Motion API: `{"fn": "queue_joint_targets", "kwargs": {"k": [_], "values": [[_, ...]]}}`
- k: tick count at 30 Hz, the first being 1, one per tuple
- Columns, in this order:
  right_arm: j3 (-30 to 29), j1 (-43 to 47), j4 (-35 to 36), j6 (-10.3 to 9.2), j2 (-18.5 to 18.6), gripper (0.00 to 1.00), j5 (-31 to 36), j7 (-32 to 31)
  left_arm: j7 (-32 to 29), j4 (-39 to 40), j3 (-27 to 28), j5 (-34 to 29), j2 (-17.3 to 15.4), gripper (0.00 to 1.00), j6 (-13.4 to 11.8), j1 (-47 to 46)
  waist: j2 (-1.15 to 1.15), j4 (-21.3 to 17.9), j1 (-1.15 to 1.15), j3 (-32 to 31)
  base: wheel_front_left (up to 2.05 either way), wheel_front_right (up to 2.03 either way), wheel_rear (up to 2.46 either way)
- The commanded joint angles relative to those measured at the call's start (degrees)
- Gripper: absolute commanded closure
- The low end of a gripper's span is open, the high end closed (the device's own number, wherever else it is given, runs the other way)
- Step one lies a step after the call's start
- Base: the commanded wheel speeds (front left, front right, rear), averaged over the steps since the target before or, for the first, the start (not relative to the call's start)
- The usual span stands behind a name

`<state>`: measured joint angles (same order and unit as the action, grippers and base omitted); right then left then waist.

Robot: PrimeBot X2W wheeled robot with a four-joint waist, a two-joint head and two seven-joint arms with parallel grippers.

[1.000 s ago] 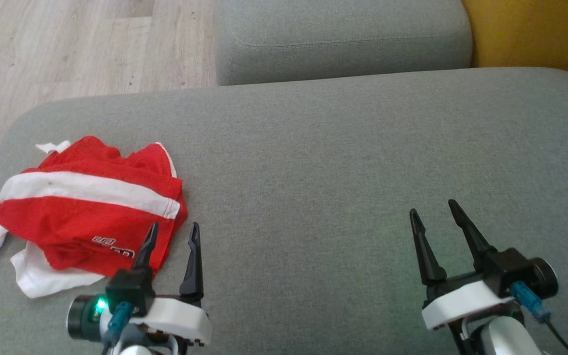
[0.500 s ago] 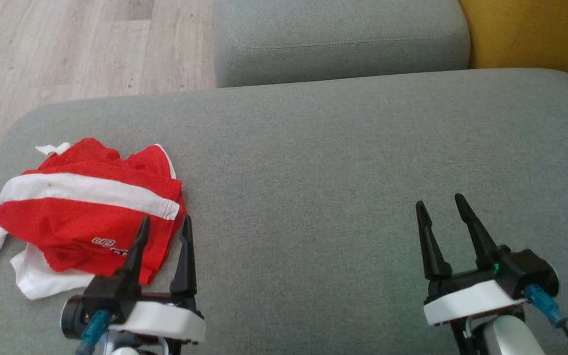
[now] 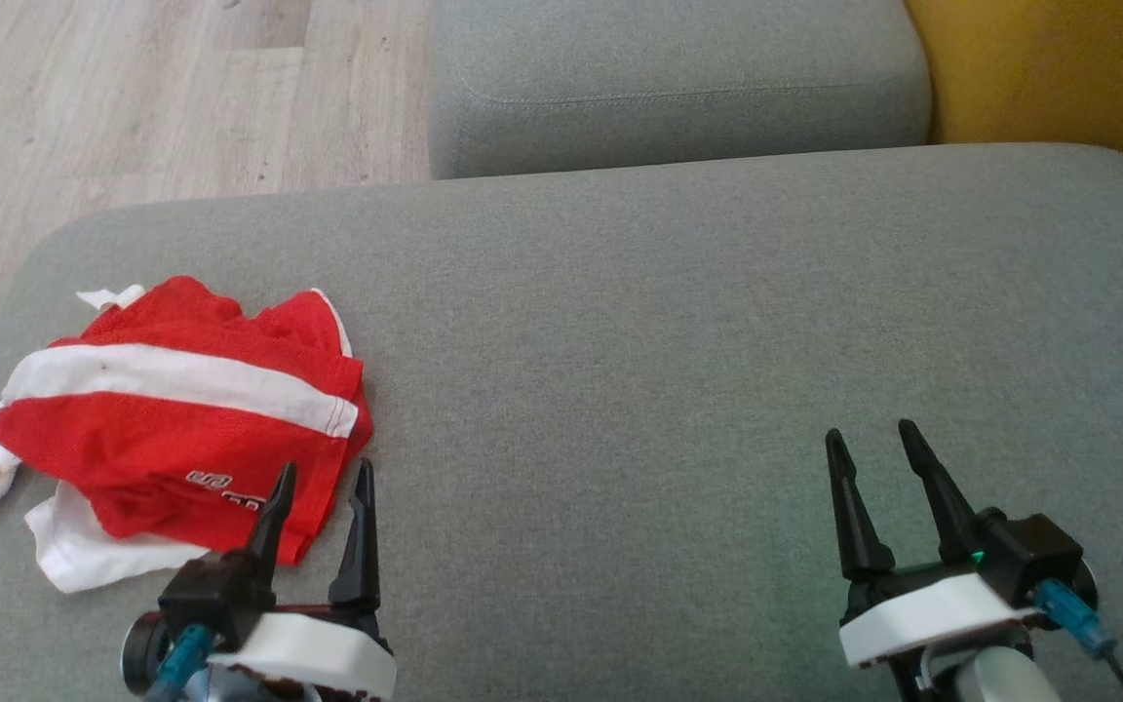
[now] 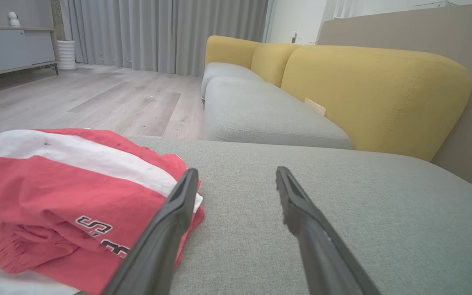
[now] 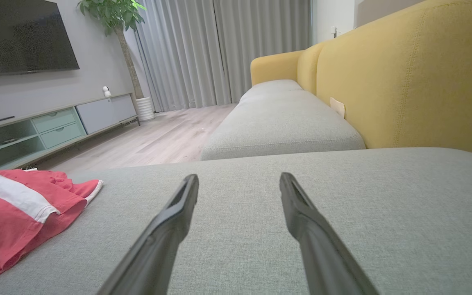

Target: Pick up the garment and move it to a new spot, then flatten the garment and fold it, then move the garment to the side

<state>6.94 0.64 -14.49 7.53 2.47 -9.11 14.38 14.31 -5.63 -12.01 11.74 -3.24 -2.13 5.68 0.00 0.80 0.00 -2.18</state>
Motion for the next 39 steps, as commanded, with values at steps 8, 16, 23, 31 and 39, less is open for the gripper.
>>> {"fn": "queue_joint_targets", "kwargs": {"k": [8,16,23,31,39], "values": [[-0.37,-2.17,1.57,-0.04,0.41,0.0,-0.64,0.62,0.69,-0.09,1.18,1.05,0.35,0.0,-0.64,-2.4,0.0,-0.4,0.0,0.06,0.0,0.0,0.0],[-0.49,-2.0,1.4,-0.04,0.41,0.0,-0.93,0.62,0.69,-0.35,0.84,1.11,0.35,0.0,-0.79,-2.75,0.0,-0.3,0.0,-0.01,0.0,0.0,0.0],[0.61,-1.94,1.07,-0.04,0.41,0.0,-1.01,0.62,0.69,-0.27,1.26,1.23,0.35,0.0,-1.38,-3.09,0.0,1.22,0.0,-0.19,0.0,0.0,0.0],[2.77,-2.18,0.64,-0.04,0.41,0.0,-1.65,0.62,0.69,-0.58,2.43,0.48,0.35,0.0,-1.58,-3.18,0.0,5.0,0.0,-0.64,0.0,0.0,0.0],[5.14,-1.95,0.34,-0.04,0.41,0.0,-2.7,0.62,0.69,0.05,4.57,-0.37,0.36,0.0,-1.98,-2.77,0.0,9.49,0.0,-1.24,0.0,0.0,0.0]]}}
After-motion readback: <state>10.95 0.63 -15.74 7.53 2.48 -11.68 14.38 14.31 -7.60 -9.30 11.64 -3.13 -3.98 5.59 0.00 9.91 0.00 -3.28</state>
